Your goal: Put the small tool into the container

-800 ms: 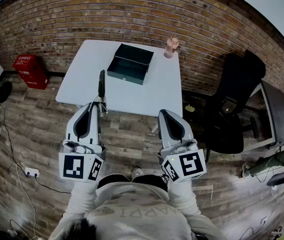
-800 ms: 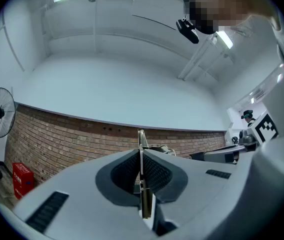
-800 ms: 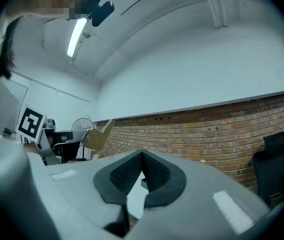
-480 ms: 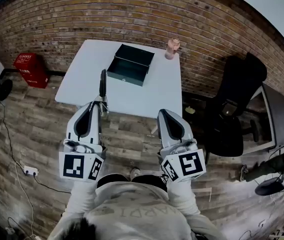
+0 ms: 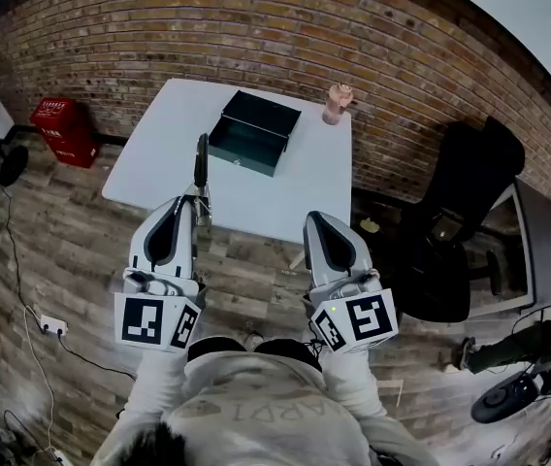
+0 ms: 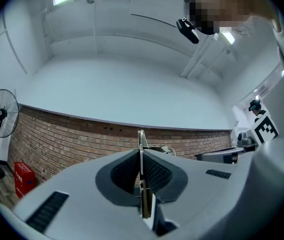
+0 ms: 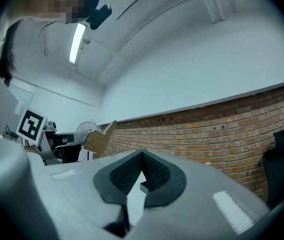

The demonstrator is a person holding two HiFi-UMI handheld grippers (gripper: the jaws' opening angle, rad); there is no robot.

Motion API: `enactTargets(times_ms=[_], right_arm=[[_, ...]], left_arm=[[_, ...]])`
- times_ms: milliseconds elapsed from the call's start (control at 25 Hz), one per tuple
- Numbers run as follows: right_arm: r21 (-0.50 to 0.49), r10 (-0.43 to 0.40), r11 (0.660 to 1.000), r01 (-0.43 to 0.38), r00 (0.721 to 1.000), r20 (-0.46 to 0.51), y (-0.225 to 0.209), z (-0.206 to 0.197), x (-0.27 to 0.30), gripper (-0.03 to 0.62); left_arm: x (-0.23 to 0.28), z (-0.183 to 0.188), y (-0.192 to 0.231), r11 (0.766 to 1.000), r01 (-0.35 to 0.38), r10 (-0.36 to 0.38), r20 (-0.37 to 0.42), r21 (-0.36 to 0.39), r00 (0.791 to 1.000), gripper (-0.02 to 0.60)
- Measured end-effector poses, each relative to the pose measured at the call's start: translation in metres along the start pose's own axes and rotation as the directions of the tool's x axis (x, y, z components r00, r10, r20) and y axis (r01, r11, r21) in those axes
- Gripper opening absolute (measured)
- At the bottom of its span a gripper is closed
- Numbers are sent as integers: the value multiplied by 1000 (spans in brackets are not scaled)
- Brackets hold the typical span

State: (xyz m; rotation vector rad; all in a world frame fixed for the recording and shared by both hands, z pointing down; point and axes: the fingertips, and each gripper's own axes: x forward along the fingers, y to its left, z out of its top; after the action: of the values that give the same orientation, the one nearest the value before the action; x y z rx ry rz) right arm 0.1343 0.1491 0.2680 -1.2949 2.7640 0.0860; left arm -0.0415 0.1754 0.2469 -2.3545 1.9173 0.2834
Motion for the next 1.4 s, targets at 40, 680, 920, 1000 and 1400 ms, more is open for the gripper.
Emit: enactTargets(times_ms=[40,680,920,1000,1400], right_arm=[[-3,9,1000,-9,1000,-4,-4,-2,0,11],[36,64,997,-63,998,-23,-45,-23,29,11],[29,47,999,-46,999,-28,-53,-30,68,11],[28,33,999,-32,999,-30,-56,-31,85,11],[30,-45,998,46,998,-35,-68,-39,177,11]], left_arm=[[2,-1,-3,1000,-6,6,2,-3,1000,6],[40,-21,-8,999,-51,51,-18,9,999,6],[74,-31,19,1000,-31,31,-20,-3,999,6],[88,-32,31,1000,-17,17,-20,-6,1000,6],[166,-42,97,997,75,-75,-36,-12,997,6]])
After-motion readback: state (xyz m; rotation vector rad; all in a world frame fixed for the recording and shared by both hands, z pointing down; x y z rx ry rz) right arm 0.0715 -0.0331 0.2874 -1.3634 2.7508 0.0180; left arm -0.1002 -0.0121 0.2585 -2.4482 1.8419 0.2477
